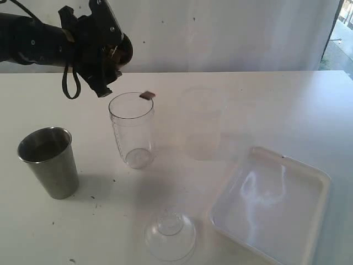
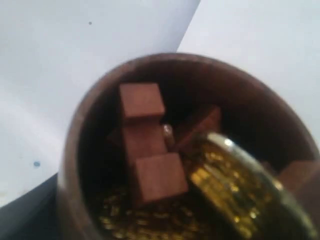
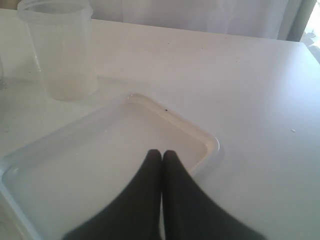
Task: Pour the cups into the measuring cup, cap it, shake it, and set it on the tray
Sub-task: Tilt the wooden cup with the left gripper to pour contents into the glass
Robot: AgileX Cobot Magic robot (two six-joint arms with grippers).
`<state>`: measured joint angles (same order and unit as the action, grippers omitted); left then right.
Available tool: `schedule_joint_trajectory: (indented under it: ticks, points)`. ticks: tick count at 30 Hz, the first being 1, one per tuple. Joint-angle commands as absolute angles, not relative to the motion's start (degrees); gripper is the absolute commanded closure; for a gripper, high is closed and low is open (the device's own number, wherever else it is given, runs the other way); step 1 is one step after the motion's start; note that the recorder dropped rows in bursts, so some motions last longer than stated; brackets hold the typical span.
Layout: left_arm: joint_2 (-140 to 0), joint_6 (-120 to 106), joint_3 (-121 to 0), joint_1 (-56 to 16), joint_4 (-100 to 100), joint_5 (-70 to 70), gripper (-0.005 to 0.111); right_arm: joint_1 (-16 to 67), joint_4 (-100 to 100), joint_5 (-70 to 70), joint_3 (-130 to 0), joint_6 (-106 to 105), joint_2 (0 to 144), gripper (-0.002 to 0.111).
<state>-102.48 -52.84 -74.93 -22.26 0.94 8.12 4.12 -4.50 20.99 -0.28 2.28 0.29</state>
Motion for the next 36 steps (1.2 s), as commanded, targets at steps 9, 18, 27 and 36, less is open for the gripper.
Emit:
schedule_joint_trajectory:
  ticks: [9, 18, 27, 36]
  points:
    - [-101.33, -74.25, -69.92, -22.49, 1.23, 12.2, 0.107, 3.97, -4.68, 20.14, 0.0, 2.24, 0.0, 0.108]
    - [-101.33, -77.84, -69.9, -22.49, 1.23, 3.67, 0.107, 3.97, -4.68, 20.14, 0.0, 2.24, 0.0, 0.108]
    - [-101.33, -89.16, -69.9, -22.49, -0.32, -0.41, 0.107, 3.97, -4.68, 20.14, 0.0, 2.24, 0.0, 0.108]
    - [-100.45, -97.69, -69.9, -23.7, -0.52, -1.21, 0.107, 3.97, -4.68, 20.14, 0.0, 2.24, 0.0, 0.108]
